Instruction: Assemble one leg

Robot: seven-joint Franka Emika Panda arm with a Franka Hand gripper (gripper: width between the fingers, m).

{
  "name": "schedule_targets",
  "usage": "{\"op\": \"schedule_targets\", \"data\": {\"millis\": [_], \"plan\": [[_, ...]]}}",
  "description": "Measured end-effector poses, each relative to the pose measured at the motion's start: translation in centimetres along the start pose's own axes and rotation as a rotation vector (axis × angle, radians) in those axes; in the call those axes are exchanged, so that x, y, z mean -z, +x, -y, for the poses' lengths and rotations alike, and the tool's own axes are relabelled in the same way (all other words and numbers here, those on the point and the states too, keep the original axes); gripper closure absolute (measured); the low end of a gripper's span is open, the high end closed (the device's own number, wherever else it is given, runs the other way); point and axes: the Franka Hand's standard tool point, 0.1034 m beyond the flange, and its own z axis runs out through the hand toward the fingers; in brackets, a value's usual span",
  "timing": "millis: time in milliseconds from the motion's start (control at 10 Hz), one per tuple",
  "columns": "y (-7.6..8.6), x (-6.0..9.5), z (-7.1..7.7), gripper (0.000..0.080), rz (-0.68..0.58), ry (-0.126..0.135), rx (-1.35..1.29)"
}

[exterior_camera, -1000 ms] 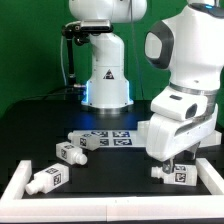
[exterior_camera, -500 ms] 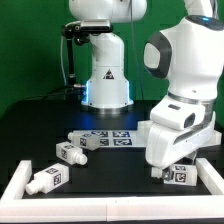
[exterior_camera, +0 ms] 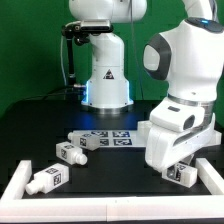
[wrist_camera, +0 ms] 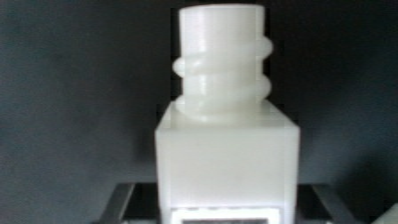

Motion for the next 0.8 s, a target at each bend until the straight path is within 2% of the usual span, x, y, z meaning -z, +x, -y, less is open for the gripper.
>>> {"op": "schedule_targets", "data": {"millis": [100, 200, 300, 400, 500, 600, 800], "plan": [[-0.1, 0.0, -0.1, 0.0518, -0.004, -0.002, -0.001], [-1.0, 0.0, -0.7, 0.0518, -0.041, -0.022, -0.02], [-3.2, 0.5, -1.5, 0.0518, -0.03, -0.026, -0.05], [-6.1, 1.1, -1.5, 0.0518, -0.022, -0.029, -0.077], [-9.2, 1.4, -1.0, 0.0518, 0.002, -0.016, -0.138], [-10.8, 1.8, -0.1, 0.0518, 0.027, 0.012, -0.228], [-10.9, 1.8, 0.1, 0.0517, 0.016, 0.014, -0.236]]}}
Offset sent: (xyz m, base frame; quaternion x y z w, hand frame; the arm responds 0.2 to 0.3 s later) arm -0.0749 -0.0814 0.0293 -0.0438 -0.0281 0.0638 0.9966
